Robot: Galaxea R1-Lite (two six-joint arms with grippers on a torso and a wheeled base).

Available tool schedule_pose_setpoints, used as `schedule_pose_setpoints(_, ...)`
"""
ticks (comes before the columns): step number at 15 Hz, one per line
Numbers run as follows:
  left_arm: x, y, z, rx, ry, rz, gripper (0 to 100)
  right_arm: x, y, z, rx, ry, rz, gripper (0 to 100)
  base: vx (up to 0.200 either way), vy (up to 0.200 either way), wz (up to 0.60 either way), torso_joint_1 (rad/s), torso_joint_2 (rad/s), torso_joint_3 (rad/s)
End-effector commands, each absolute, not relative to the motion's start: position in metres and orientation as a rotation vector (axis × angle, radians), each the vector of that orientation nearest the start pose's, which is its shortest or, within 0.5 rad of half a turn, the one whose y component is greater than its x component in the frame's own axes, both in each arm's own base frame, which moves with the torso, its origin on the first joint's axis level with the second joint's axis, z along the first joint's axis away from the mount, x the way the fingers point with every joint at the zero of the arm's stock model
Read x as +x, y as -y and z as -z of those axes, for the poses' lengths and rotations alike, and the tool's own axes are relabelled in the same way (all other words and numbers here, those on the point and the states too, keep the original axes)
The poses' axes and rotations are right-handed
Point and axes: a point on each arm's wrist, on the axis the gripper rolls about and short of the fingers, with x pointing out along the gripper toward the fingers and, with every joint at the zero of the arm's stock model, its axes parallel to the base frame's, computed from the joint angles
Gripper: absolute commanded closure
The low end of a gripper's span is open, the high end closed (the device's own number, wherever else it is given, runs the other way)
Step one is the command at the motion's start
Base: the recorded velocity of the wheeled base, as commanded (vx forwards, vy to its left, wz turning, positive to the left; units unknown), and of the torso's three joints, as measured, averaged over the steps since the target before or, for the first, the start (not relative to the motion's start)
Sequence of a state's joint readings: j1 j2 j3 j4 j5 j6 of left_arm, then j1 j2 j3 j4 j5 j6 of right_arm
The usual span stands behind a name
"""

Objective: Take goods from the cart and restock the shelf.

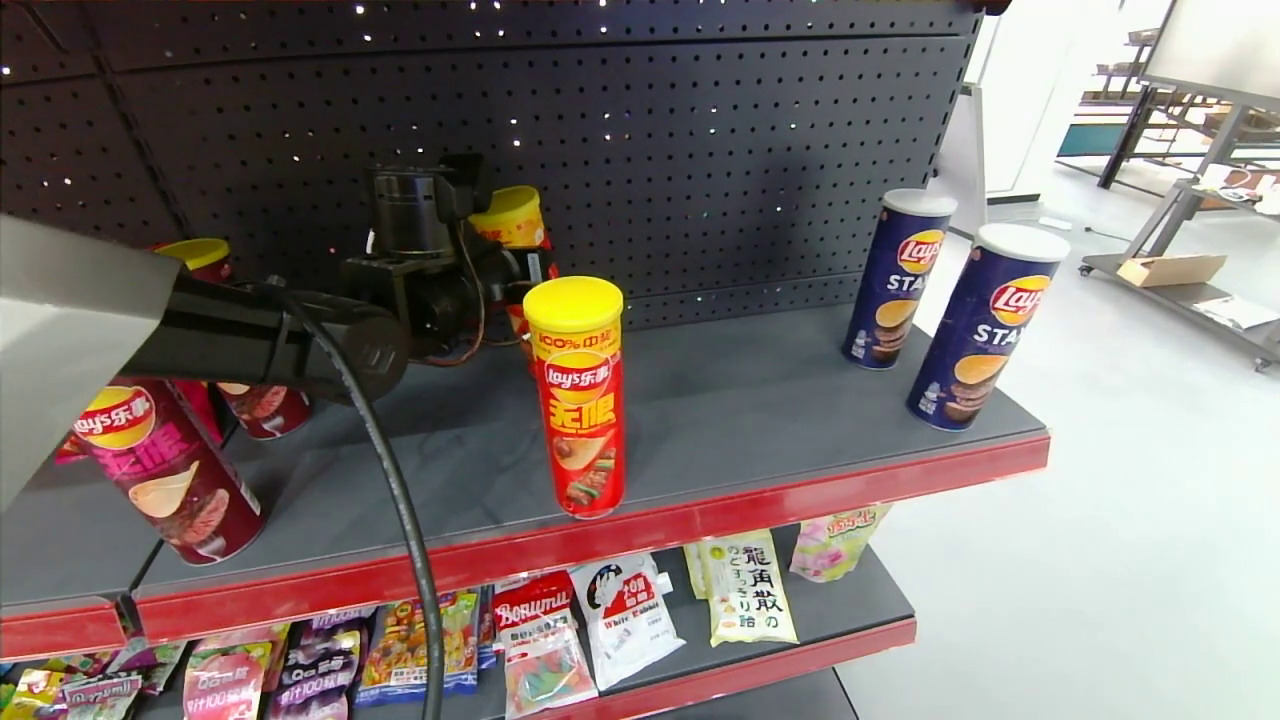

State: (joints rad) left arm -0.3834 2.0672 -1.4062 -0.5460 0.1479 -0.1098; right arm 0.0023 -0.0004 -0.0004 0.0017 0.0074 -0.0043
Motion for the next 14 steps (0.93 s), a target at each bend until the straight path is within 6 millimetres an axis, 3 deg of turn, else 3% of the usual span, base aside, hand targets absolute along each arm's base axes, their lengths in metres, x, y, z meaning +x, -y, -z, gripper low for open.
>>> schedule_pose_setpoints(1, 0.403, 0.160, -0.200, -0.078, -0.130, 0.231, 100, -0.023, 0.000, -0.075, -0.005, -0.002, -0.011, 0, 0.000, 0.000, 0.00, 0.000, 0.00, 0.000)
schedule_pose_setpoints(14, 0.415, 0.177, -0.186, -0.074, -0.140, 0.259, 100, -0.023, 0.000, -0.075, -0.005, -0.002, -0.011, 0, 0.000, 0.000, 0.00, 0.000, 0.00, 0.000)
